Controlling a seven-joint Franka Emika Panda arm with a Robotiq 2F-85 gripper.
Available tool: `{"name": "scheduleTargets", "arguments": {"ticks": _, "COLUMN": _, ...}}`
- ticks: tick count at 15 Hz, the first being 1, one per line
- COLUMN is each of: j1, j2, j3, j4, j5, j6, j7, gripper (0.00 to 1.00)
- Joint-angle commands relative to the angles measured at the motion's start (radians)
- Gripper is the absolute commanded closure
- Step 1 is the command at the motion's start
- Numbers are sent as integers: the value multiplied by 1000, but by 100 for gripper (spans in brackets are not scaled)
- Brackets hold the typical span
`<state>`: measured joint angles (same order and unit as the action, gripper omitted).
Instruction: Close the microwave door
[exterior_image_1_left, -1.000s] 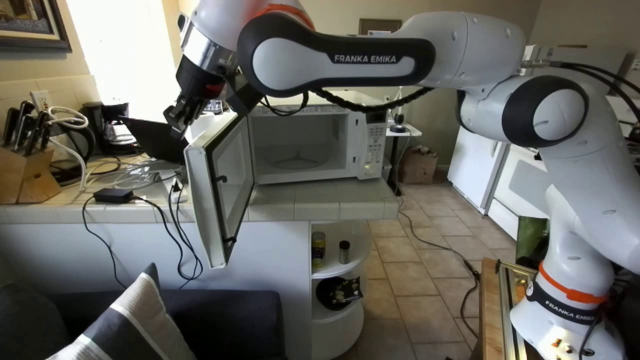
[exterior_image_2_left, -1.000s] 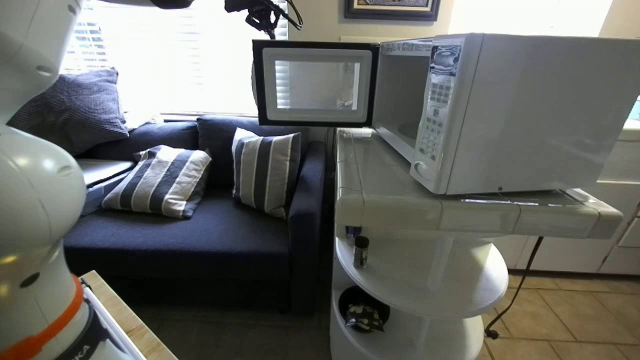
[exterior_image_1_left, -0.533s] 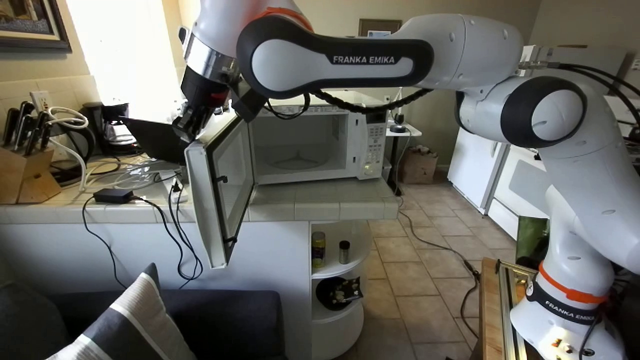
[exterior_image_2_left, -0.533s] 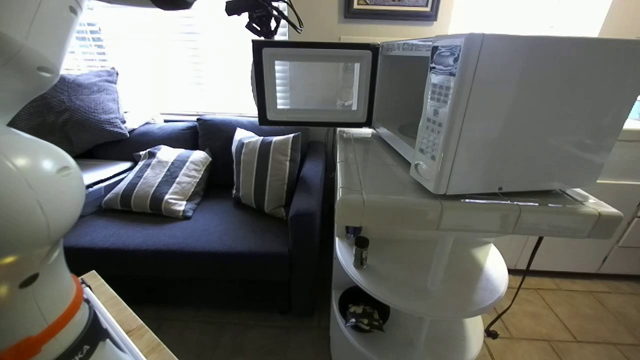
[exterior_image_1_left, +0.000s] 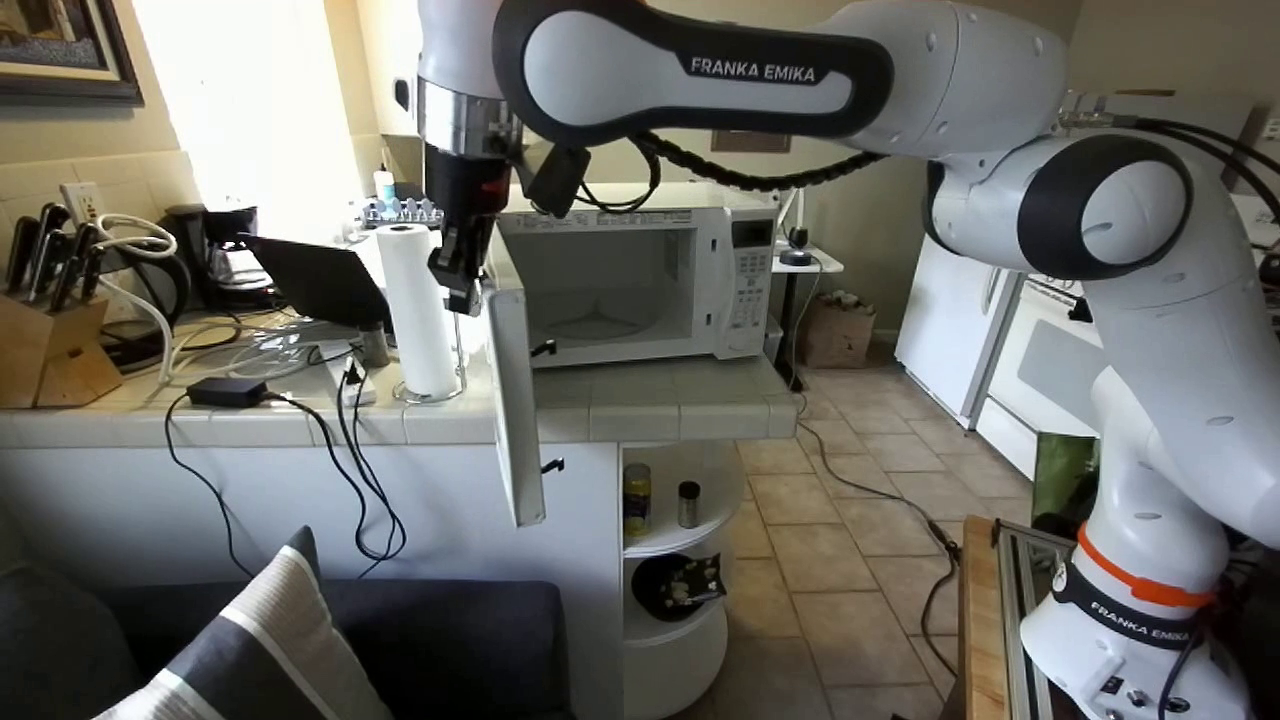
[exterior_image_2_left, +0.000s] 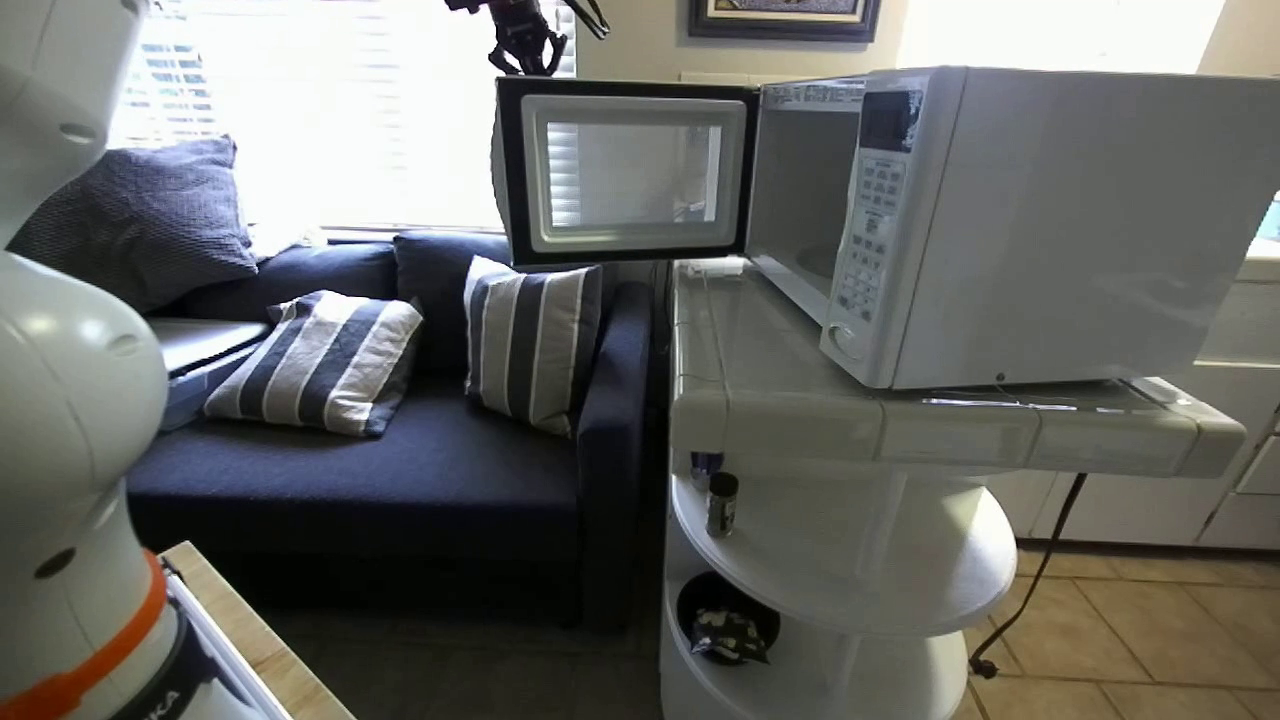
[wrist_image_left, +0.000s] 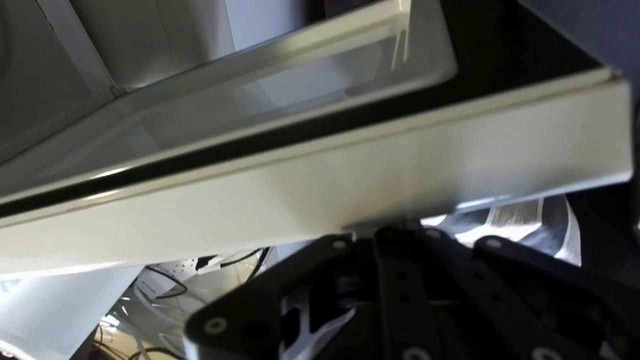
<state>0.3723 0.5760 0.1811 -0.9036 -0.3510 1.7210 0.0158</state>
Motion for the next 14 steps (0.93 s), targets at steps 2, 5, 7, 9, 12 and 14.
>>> {"name": "scheduleTargets", "arguments": {"ticks": 2, "j1": -9, "j2": -69, "j3": -16, "j4": -53, "j5": -14, "j6": -152, "j7": -9, "gripper": 100}}
{"name": "scheduleTargets", "arguments": {"ticks": 5, "j1": -36, "j2": -110, "j3": -17, "j4": -101, "j5": 3, "j6": -206, "j7": -16, "gripper": 100}}
{"name": "scheduleTargets", "arguments": {"ticks": 7, "j1": -54, "j2": -131, "j3": -18, "j4": -145, "j5": 10, "j6": -213, "j7": -4, "gripper": 100}}
{"name": "scheduleTargets", "arguments": {"ticks": 9, "j1": -72, "j2": -156, "j3": -25, "j4": -211, "j5": 5, "j6": -189, "j7": 23, "gripper": 100}}
{"name": "scheduleTargets", "arguments": {"ticks": 12, "j1": -90, "j2": -205, "j3": -48, "j4": -317, "j5": -19, "j6": -173, "j7": 88, "gripper": 100}}
{"name": "scheduleTargets", "arguments": {"ticks": 14, "j1": -101, "j2": -245, "j3": -66, "j4": -400, "j5": -37, "j6": -168, "j7": 142, "gripper": 100}}
